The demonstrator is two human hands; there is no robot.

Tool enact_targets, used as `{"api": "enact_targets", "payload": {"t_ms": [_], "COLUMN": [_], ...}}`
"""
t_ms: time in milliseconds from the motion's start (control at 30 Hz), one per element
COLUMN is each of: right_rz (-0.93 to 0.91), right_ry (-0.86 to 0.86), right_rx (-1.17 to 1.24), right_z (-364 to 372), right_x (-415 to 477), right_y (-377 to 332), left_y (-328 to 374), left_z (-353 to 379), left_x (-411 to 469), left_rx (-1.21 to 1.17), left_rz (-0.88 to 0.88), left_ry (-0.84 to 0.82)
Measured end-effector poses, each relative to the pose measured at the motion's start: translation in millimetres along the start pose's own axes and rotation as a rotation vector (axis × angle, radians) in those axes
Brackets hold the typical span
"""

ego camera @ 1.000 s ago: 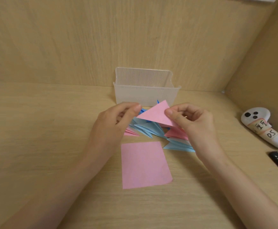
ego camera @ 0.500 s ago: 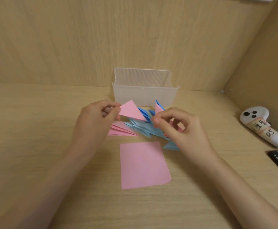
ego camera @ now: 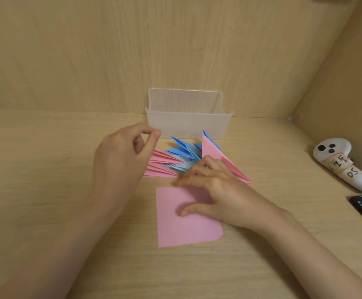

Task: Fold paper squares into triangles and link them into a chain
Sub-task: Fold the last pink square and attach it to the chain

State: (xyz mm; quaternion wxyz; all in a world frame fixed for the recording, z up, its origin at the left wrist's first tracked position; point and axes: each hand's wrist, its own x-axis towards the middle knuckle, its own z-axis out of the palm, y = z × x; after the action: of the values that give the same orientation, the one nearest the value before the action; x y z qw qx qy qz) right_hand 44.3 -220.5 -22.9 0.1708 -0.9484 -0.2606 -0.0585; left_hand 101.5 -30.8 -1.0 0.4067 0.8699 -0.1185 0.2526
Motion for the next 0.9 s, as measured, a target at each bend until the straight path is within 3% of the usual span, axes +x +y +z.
{"api": "enact_targets", "payload": {"t_ms": [300, 733, 900], "right_rz": [0.065, -0.005, 0.039], "right_ry": [-0.04, -0.023, 0.171], "right_rx": [-0.029, 0.06, 0.187], "right_z": [-1, 1, -9], "right_x": [2, 1, 0], "right_y": [-4, 2, -2], "left_y": [1, 1, 6], "left_z": [20, 20, 15], "left_x": [-13, -11, -12], "left_rx": [-0.051, -0.021, -0.152], "left_rz": [0.094, 0.126, 0.076], "left_ry": [-0.291, -0.392, -0.372]}}
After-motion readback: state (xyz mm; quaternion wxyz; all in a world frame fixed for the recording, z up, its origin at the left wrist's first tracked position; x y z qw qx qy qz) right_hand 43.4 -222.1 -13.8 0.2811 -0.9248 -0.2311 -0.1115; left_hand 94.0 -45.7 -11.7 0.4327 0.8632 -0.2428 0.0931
